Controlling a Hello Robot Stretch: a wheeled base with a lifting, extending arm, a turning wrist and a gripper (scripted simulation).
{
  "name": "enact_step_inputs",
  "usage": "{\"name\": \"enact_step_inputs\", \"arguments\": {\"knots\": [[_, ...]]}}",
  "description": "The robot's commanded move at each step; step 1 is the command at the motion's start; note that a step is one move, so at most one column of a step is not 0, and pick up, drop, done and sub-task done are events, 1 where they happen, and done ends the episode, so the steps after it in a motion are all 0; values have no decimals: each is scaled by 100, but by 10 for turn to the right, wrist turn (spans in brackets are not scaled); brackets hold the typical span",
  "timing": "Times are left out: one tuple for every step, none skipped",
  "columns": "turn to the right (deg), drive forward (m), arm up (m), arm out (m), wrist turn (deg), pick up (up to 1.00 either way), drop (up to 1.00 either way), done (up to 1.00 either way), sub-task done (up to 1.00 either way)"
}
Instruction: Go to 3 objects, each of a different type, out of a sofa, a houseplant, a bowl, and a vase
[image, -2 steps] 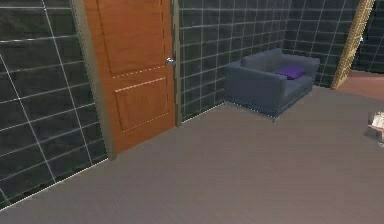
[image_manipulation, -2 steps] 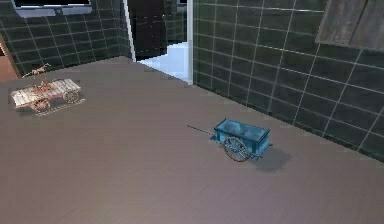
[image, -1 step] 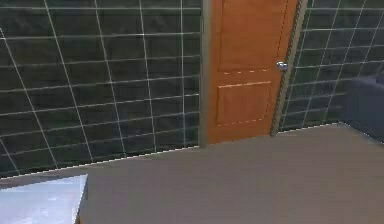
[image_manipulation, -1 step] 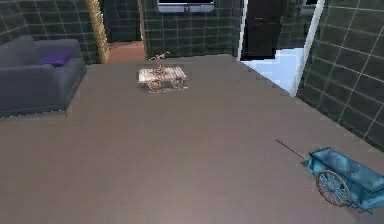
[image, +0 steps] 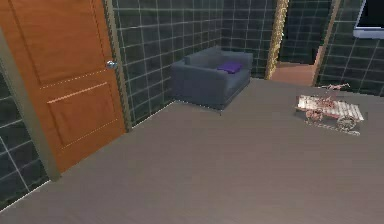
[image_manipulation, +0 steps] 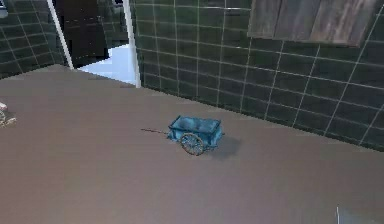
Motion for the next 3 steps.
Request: {"name": "enact_step_inputs", "arguments": {"knots": [[270,0,0,0,0,0,0,0,0],[0,20,0,0,0,0,0,0,0],[-450,0,0,0,0,0,0,0,0]]}}
